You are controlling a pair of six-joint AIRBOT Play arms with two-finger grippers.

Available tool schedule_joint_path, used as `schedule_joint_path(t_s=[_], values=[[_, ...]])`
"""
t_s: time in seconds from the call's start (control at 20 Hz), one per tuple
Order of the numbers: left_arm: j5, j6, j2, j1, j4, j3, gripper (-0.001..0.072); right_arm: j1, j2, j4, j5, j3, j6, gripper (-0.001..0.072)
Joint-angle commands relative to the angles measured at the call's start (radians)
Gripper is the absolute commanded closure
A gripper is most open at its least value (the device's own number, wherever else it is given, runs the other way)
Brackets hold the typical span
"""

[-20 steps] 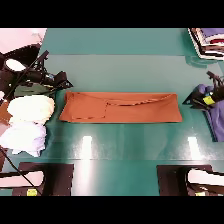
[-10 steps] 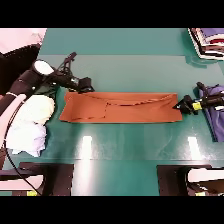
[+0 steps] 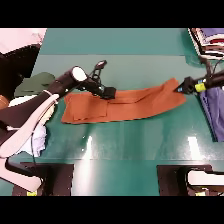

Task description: Fold the shirts.

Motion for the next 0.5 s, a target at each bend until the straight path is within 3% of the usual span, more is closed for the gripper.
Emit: schedule_joint_path(t_s=[0.0,0.2,0.45], values=[[-0.023,-0.021,-0.115,-0.059,0.009,0.097,0.0685,0.092,0.079,0.054,0.026,0.144,0.047,0.0698],[-0.023,-0.024,-0.175,-0.085,0.011,0.165,0.0685,0.206,0.082,0.194,0.020,0.237,0.047,0.0698],[-0.016,-0.024,-0.189,-0.085,0.013,0.165,0.0685,0.351,0.082,0.256,-0.045,0.254,0.053,0.0699]])
